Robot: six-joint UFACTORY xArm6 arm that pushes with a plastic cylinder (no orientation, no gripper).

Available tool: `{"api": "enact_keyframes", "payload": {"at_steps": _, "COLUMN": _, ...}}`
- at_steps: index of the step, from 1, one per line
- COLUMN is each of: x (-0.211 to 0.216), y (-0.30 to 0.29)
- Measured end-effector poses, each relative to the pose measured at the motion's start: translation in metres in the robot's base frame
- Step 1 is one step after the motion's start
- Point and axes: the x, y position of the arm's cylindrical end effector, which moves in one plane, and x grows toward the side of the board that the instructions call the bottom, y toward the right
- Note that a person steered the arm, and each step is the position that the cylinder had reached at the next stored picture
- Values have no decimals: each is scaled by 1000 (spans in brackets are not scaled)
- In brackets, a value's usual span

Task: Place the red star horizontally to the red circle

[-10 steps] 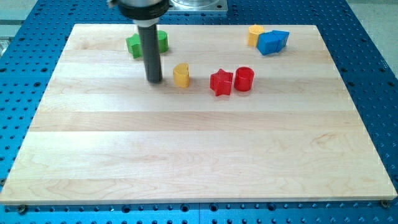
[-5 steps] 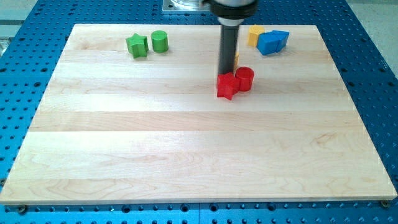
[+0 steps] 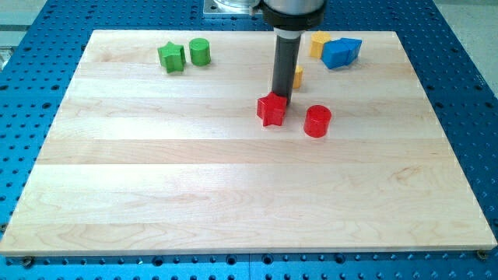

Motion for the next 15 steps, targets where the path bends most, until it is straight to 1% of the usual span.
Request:
{"api": "enact_keyframes", "payload": {"at_steps": 1, "x": -29, "y": 30}}
{"api": "enact_keyframes", "payload": {"at_steps": 2, "x": -67, "y": 44}}
{"api": "enact_keyframes", "payload": {"at_steps": 3, "x": -72, "y": 44}}
{"api": "enact_keyframes", "payload": {"at_steps": 4, "x": -62, "y": 13}}
{"api": "enact_keyframes", "payload": {"at_steps": 5, "x": -70, "y": 20}}
{"api": "enact_keyframes", "payload": {"at_steps": 6, "x": -89, "y": 26}}
{"api": "enact_keyframes", "payload": {"at_steps": 8, "x": -37, "y": 33}}
{"api": "enact_keyframes", "payload": {"at_steps": 9, "x": -9, "y": 26}}
{"api": "enact_keyframes", "payload": {"at_steps": 12, "x": -3, "y": 32}}
{"api": "enact_keyframes", "payload": {"at_steps": 13, "x": 3, "y": 63}}
{"api": "enact_keyframes", "payload": {"at_steps": 14, "x": 24, "y": 27}}
{"api": "enact_keyframes", "payload": {"at_steps": 15, "x": 26, "y": -44}}
